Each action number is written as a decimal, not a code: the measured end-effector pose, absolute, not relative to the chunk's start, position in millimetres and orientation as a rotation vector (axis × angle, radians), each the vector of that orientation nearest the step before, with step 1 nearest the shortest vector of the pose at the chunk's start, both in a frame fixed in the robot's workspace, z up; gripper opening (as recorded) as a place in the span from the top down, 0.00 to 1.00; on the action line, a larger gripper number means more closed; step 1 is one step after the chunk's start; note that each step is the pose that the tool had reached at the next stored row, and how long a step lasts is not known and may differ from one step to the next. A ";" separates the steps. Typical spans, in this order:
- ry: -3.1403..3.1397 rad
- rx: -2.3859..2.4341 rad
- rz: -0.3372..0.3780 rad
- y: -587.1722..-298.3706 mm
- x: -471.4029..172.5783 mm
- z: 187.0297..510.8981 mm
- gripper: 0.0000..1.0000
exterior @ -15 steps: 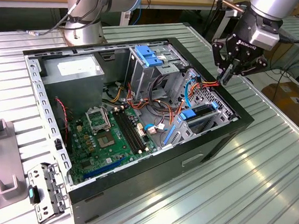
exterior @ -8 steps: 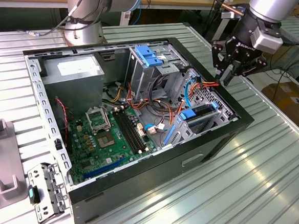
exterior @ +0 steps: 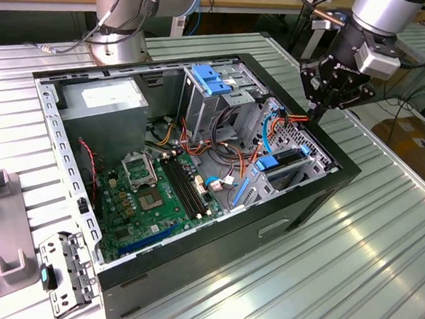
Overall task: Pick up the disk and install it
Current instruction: 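Insert the first disk wire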
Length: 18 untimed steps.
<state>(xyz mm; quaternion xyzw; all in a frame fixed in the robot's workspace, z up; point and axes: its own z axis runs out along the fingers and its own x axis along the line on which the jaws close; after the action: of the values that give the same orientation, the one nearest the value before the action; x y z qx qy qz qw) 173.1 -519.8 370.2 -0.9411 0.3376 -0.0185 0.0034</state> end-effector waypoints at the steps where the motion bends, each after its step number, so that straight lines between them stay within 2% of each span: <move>1: 1.058 -2.950 -0.058 -519.7 173.1 373.4 0.84; 18: 1.058 -2.950 -0.058 -519.7 173.1 379.4 0.84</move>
<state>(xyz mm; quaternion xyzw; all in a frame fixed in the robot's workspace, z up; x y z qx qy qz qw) 173.1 -519.7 379.4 -0.9411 0.3376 -0.0186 0.0034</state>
